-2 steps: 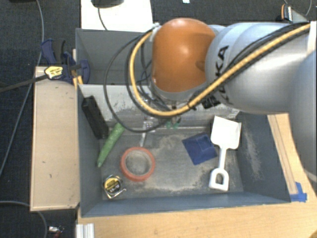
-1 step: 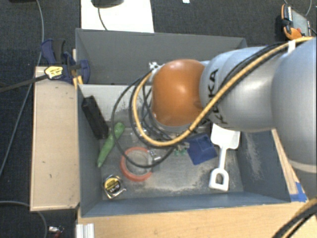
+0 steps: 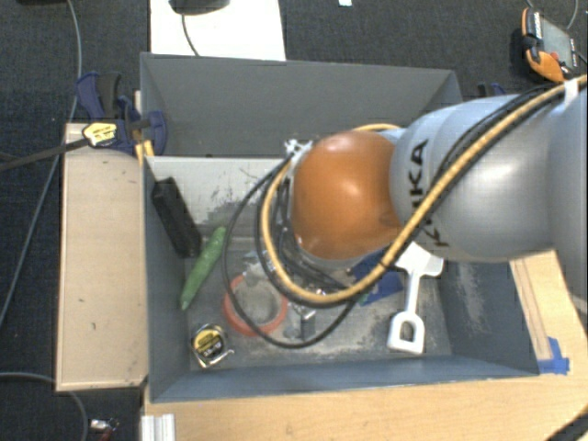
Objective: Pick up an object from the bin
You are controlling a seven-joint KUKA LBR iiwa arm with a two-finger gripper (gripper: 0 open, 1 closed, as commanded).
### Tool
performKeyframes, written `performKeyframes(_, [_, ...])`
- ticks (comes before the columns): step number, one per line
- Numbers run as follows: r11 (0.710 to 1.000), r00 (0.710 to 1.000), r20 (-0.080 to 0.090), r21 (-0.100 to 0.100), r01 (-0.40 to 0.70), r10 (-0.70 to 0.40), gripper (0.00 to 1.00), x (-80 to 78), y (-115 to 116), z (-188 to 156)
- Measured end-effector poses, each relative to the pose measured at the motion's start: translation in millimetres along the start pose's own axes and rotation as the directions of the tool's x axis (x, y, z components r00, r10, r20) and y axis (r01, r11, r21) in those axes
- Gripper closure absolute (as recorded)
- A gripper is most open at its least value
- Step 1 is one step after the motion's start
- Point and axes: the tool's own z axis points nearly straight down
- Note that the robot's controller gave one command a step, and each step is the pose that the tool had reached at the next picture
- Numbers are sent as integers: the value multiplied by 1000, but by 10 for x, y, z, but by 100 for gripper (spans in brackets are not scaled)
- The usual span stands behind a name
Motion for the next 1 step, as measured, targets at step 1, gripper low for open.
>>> performKeyframes(1, [998, 998, -6, -1, 66, -66, 0, 151, -101, 186])
